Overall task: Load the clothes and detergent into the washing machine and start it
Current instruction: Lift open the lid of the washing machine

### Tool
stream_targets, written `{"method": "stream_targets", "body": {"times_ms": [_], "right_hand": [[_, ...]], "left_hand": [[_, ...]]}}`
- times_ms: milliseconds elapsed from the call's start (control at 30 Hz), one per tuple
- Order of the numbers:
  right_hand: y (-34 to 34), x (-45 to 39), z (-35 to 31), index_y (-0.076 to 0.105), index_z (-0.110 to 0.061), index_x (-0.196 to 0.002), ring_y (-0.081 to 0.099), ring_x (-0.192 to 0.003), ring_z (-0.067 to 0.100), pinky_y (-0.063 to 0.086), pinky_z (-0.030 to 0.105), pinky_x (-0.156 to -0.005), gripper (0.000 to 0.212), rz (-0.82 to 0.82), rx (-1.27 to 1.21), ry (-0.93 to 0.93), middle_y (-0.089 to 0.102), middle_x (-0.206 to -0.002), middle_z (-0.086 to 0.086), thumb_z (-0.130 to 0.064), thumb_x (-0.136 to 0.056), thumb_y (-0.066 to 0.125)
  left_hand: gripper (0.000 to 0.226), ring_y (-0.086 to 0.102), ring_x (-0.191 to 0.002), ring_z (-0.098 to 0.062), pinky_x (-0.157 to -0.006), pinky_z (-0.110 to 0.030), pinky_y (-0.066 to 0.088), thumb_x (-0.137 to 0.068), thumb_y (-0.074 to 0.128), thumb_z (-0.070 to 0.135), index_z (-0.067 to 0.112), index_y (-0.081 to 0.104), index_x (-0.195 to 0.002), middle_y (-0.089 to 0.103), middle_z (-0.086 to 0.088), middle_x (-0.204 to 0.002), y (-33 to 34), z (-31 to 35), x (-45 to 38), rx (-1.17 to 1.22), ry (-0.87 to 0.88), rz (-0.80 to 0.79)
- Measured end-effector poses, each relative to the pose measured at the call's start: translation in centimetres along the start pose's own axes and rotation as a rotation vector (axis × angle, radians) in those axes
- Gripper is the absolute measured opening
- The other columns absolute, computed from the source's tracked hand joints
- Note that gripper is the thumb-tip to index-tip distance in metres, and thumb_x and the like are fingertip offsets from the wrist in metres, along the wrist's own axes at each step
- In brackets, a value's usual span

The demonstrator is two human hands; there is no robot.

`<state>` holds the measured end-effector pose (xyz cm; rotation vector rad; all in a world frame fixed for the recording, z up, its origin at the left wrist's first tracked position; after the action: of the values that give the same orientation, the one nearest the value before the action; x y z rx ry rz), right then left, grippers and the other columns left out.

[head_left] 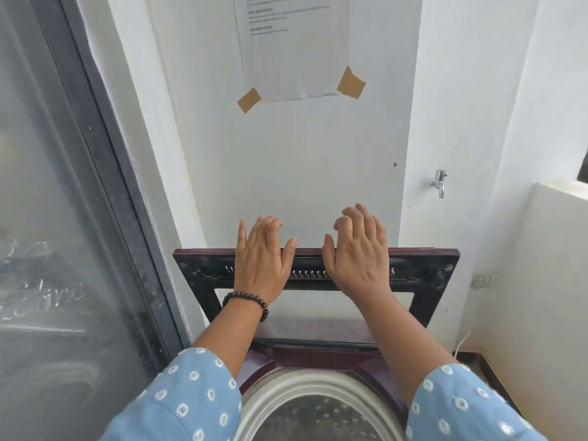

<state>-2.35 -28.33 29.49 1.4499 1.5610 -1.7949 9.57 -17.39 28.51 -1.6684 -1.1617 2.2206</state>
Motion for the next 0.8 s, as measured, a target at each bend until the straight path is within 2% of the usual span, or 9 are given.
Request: {"method": "stream_targets", "body": {"times_ms": [67, 167, 300, 400, 467, 567, 700, 800], "right_hand": [[0.4, -0.8, 0.3, 0.052, -0.009, -0.093, 0.056, -0.106, 0.032, 0.041, 0.041, -0.09, 0.024, 0.03, -0.022, -0.002, 0.058, -0.108, 0.008, -0.031, -0.09, 0.041], [1.1, -1.9, 0.7, 0.05, -0.009, -0.087, 0.054, -0.083, 0.029, 0.041, 0.036, -0.073, 0.022, 0.046, -0.025, 0.006, 0.057, -0.095, 0.008, -0.028, -0.09, 0.04], [2.4, -2.7, 1.0, 0.05, -0.008, -0.081, 0.052, -0.073, 0.027, 0.041, 0.035, -0.064, 0.023, 0.054, -0.007, -0.014, 0.056, -0.088, 0.008, -0.025, -0.092, 0.038], [3.3, -2.7, 1.5, 0.05, -0.008, -0.08, 0.051, -0.072, 0.027, 0.042, 0.036, -0.062, 0.026, 0.07, -0.003, -0.031, 0.056, -0.085, 0.008, -0.025, -0.094, 0.037], [3.8, -2.8, 1.8, 0.05, -0.008, -0.079, 0.05, -0.071, 0.028, 0.043, 0.038, -0.063, 0.028, 0.087, -0.025, -0.038, 0.055, -0.082, 0.009, -0.025, -0.096, 0.036], [4.6, -3.4, 2.1, 0.051, -0.007, -0.077, 0.048, -0.07, 0.029, 0.043, 0.039, -0.064, 0.028, 0.127, -0.02, -0.04, 0.054, -0.079, 0.01, -0.022, -0.096, 0.038], [6.2, -3.7, 2.5, 0.053, -0.006, -0.078, 0.048, -0.07, 0.029, 0.046, 0.04, -0.068, 0.028, 0.123, -0.03, -0.028, 0.054, -0.08, 0.01, -0.018, -0.097, 0.037], [6.9, -4.0, 2.6, 0.055, -0.005, -0.079, 0.049, -0.069, 0.029, 0.048, 0.041, -0.067, 0.029, 0.115, -0.029, -0.02, 0.055, -0.08, 0.01, -0.017, -0.096, 0.035]], "left_hand": [[0.049, 0.061, -0.117, -0.024, -0.121, -0.05, 0.015, -0.1, 0.02, 0.047, 0.013, 0.048, -0.12, 0.067, -0.006, -0.116, 0.6, -0.2, -1.0, 0.005, -0.008, -0.017], [0.055, 0.065, -0.107, -0.021, -0.121, -0.05, 0.017, -0.099, 0.017, 0.048, 0.012, 0.053, -0.119, 0.071, -0.004, -0.109, 1.3, -0.4, -2.3, 0.009, -0.006, -0.021], [0.053, 0.069, -0.09, -0.02, -0.12, -0.05, 0.021, -0.099, 0.019, 0.049, 0.011, 0.055, -0.109, 0.072, -0.001, -0.09, 2.1, -0.6, -3.6, 0.03, 0.011, 0.007], [0.044, 0.064, -0.069, -0.018, -0.12, -0.046, 0.024, -0.099, 0.026, 0.046, 0.011, 0.053, -0.098, 0.061, 0.006, -0.068, 3.0, -1.0, -4.2, 0.089, 0.083, 0.04], [0.039, 0.056, -0.06, -0.016, -0.12, -0.042, 0.024, -0.1, 0.031, 0.045, 0.012, 0.051, -0.093, 0.054, 0.008, -0.063, 3.7, -1.3, -4.3, 0.13, 0.159, 0.039], [0.037, 0.054, -0.062, -0.017, -0.118, -0.043, 0.028, -0.1, 0.036, 0.043, 0.011, 0.052, -0.09, 0.056, 0.004, -0.066, 4.9, -1.8, -4.8, 0.169, 0.241, 0.024], [0.038, 0.06, -0.087, -0.023, -0.113, -0.045, 0.034, -0.099, 0.038, 0.039, 0.007, 0.058, -0.1, 0.062, -0.003, -0.093, 6.5, -2.4, -5.0, 0.193, 0.272, 0.015], [0.029, 0.058, -0.095, -0.027, -0.097, -0.042, 0.048, -0.095, 0.053, 0.031, 0.005, 0.062, -0.106, 0.06, -0.009, -0.105, 7.0, -2.8, -4.8, 0.222, 0.23, 0.082]]}}
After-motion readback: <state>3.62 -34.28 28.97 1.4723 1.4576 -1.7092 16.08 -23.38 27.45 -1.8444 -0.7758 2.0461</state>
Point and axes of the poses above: each hand's wrist, its own x-axis away from the middle knuckle, its own y-axis out of the palm, z = x × y, the point moved 9 cm from there along -x, towards the middle knuckle
